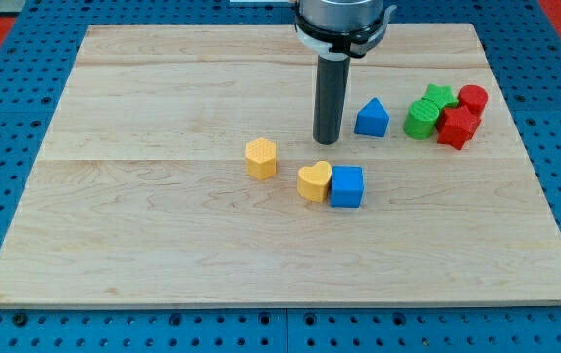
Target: Push the blue triangle closer to the green circle
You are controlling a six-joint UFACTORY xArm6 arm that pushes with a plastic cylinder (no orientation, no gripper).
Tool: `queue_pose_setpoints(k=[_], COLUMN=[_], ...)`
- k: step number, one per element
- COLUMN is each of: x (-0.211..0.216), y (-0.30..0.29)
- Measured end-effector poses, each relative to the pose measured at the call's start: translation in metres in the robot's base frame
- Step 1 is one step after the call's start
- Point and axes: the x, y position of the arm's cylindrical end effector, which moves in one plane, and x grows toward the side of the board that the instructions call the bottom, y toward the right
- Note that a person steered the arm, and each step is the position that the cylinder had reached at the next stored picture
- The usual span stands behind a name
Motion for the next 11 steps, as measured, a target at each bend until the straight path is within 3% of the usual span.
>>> queue_pose_setpoints(k=[7,11], x=[-0.021,-0.073], y=[0.022,0.050])
